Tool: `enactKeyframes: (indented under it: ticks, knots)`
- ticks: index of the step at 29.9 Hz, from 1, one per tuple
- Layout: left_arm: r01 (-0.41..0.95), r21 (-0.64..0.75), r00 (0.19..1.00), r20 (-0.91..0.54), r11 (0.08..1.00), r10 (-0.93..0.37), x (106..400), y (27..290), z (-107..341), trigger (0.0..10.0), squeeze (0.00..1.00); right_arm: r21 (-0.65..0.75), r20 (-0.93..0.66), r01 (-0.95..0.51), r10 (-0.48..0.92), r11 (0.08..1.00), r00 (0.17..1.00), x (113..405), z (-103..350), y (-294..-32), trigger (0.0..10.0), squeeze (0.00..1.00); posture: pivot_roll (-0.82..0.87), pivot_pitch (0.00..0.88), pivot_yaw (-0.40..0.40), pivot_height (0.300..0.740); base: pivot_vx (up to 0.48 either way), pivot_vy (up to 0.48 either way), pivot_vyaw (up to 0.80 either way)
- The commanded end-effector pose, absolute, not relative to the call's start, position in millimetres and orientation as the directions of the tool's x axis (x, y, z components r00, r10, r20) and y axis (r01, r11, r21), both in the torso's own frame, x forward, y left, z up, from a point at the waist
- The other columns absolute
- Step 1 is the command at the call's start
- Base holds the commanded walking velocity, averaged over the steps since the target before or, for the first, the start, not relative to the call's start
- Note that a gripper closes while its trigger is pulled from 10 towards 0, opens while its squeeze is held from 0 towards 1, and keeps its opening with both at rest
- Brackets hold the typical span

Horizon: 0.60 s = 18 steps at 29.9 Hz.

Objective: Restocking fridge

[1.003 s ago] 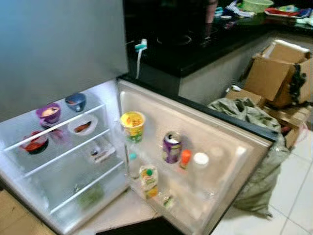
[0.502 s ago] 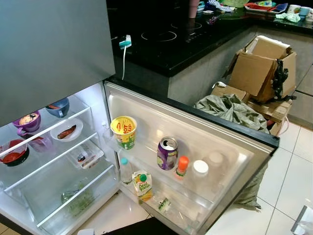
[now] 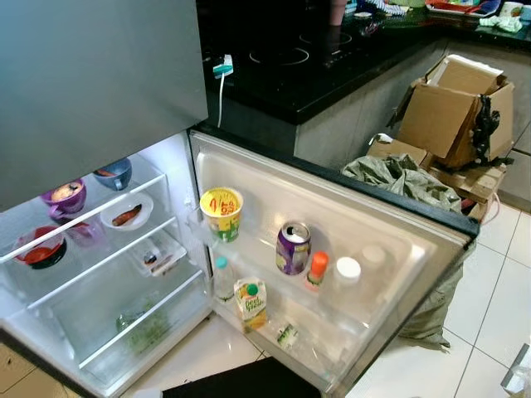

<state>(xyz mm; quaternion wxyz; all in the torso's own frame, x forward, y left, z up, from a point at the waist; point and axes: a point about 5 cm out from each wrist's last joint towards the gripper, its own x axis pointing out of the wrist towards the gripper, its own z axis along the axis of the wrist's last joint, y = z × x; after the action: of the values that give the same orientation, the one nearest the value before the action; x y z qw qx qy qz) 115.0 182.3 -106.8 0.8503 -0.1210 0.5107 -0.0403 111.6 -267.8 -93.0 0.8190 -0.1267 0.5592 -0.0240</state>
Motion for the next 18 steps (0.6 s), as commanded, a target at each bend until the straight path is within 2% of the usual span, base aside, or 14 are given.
enactKeyframes:
  ticks: [1,11,18]
  knots:
    - [-0.069,-0.256,0.422,-0.883,0.964,-0.204,99.9,178.8,-111.7,10.0,0.00,-0.225,-0.917,-0.098,-0.177,0.969,0.357,107.1,-95.2,-265.5,10.0,0.00,-0.06,0.055,0.001,0.740,-0.386,0.000,0.00]
    - [-0.067,-0.251,0.419,-0.886,0.966,-0.201,99.3,178.6,-112.0,10.0,0.00,-0.220,-0.916,-0.098,-0.171,0.971,0.362,108.5,-94.9,-265.0,10.0,0.00,-0.06,0.054,0.001,0.740,-0.385,0.000,0.00]
    - [-0.068,-0.223,0.436,-0.884,0.972,-0.172,101.5,187.5,-110.4,10.0,0.00,-0.217,-0.917,-0.097,-0.169,0.971,0.361,108.0,-95.0,-264.9,10.0,0.00,-0.06,0.055,0.002,0.740,0.000,0.000,0.00]
